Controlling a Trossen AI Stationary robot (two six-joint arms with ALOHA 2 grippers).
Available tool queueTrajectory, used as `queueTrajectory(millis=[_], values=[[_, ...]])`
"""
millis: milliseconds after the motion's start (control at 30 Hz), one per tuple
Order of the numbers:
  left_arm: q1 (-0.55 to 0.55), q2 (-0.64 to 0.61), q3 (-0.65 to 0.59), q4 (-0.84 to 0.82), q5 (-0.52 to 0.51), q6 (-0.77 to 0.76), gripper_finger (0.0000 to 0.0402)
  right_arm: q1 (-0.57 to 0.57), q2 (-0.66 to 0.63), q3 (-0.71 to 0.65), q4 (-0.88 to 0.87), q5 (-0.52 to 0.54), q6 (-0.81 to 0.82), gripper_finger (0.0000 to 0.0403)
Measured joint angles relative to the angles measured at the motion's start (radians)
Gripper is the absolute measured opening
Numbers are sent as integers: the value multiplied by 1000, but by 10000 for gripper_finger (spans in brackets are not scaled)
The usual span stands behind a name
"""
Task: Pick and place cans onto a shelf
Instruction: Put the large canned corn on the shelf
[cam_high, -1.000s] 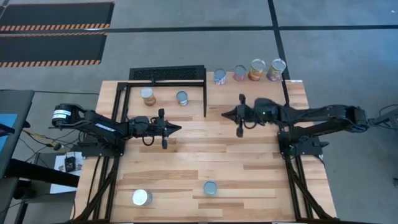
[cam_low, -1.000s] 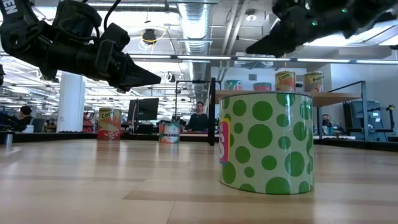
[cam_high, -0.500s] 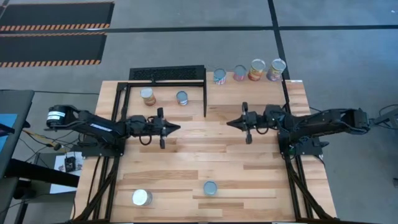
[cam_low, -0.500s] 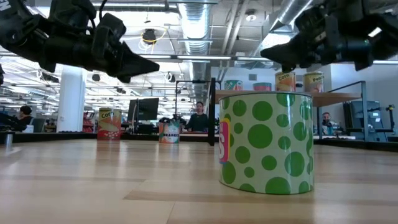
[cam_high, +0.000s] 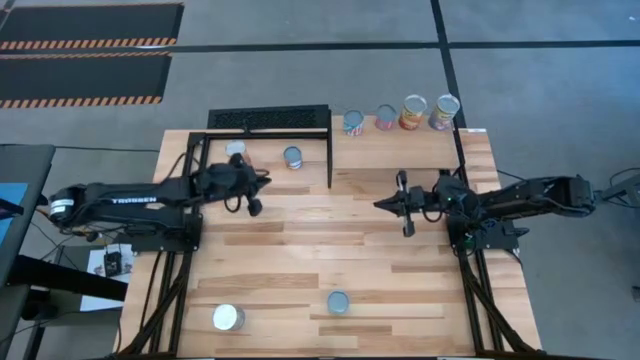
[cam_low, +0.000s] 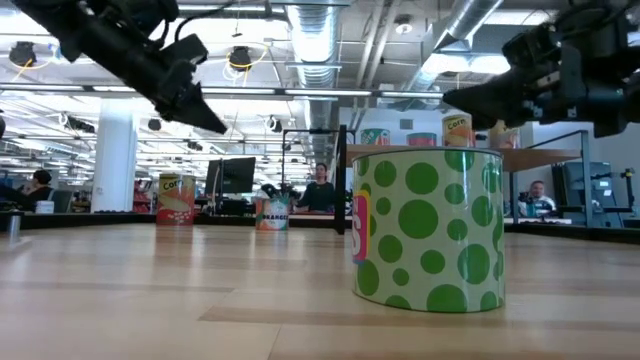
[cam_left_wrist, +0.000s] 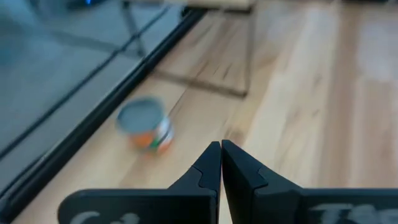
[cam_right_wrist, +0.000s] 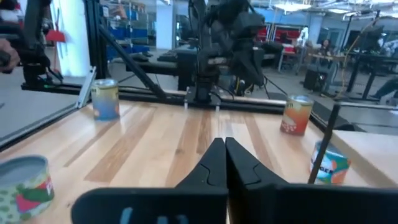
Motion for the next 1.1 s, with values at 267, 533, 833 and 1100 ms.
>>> queueTrajectory(millis=[267,533,833,1100], values=[[77,0,60,-218,-1,-53,6,0,-101,-48,16,-15,15,8],[125,0,75,-257,-21,-80,52,0,-199,-48,-103,-14,14,10],[238,4,128,-381,-37,-31,104,0,-254,-48,-157,-13,13,10],[329,4,134,-402,-36,-30,125,0,-251,-48,-167,-9,9,11]])
